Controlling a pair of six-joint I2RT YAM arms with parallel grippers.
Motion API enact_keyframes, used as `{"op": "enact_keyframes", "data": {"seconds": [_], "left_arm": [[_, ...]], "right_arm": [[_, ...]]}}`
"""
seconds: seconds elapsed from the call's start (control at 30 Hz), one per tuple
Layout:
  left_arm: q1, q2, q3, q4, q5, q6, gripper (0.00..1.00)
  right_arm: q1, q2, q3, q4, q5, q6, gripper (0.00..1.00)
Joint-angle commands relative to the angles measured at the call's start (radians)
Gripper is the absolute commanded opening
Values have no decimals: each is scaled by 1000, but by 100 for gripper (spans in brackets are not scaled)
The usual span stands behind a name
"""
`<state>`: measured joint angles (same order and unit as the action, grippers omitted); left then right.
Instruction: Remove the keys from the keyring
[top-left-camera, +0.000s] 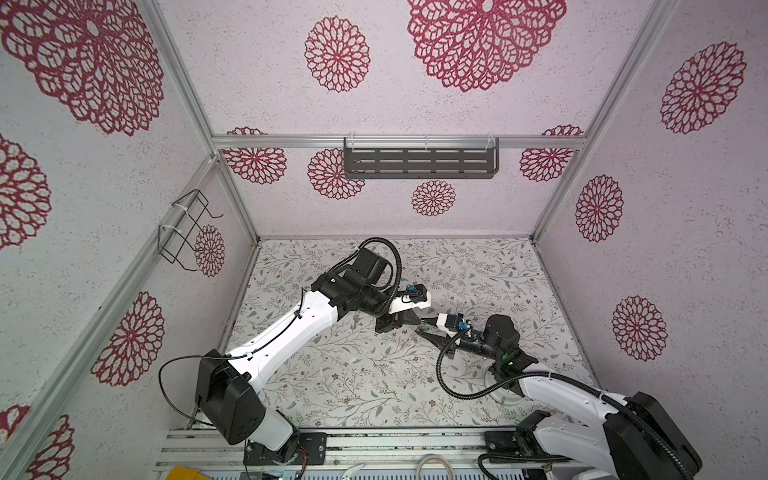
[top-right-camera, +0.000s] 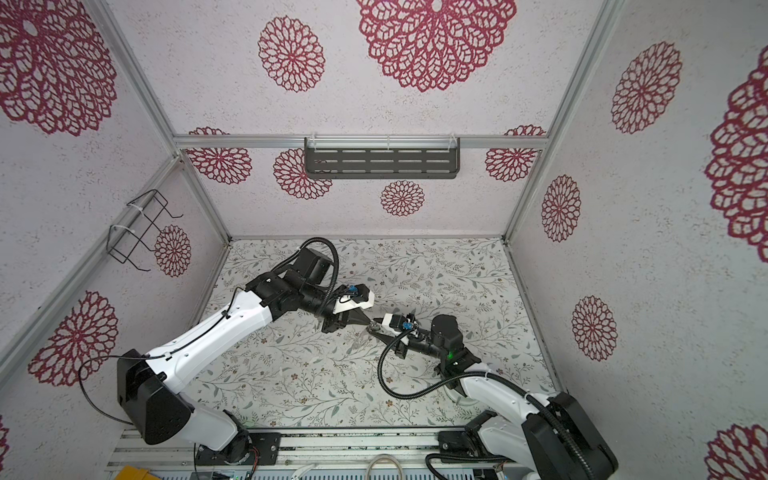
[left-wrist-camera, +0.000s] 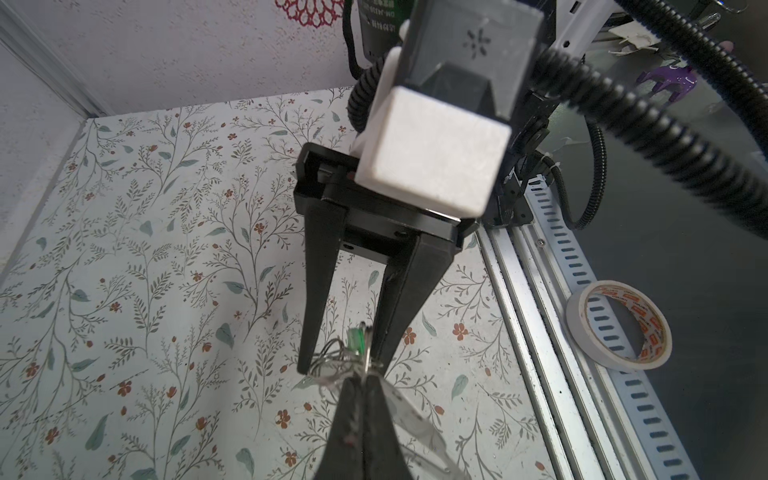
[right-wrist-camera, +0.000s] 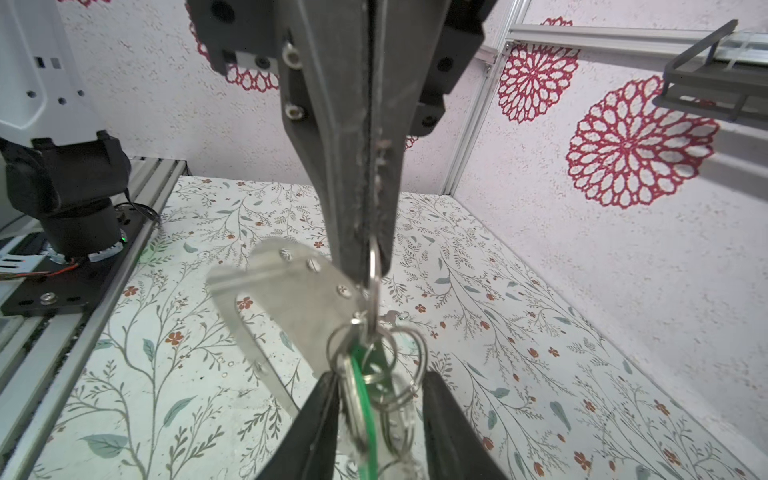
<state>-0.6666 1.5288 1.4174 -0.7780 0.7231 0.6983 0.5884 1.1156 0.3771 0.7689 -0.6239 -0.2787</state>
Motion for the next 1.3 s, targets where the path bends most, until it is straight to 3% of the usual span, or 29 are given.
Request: {"op": "enact_keyframes", "data": {"seconds": [0.0,0.33,0.5,0.8,1.27], "left_arm": [[5,-32,-8,25,9,-3,0],[5,-27,-11,49,-16,-19,0],[5,-27,-11,57,-27,-21,0],[3,-36,-30,89,-48,-36,0],[-20,-108,-138,249,-106,-89,0]], "right_arm": [[6,-38,3,29,41,-7,34],[7,-80,7,-12,30,3,31],[7,-70,16,-45,11,5,26],[7,-53,11,10,11,50,26],[7,-19,17,66,19,90,9]]}}
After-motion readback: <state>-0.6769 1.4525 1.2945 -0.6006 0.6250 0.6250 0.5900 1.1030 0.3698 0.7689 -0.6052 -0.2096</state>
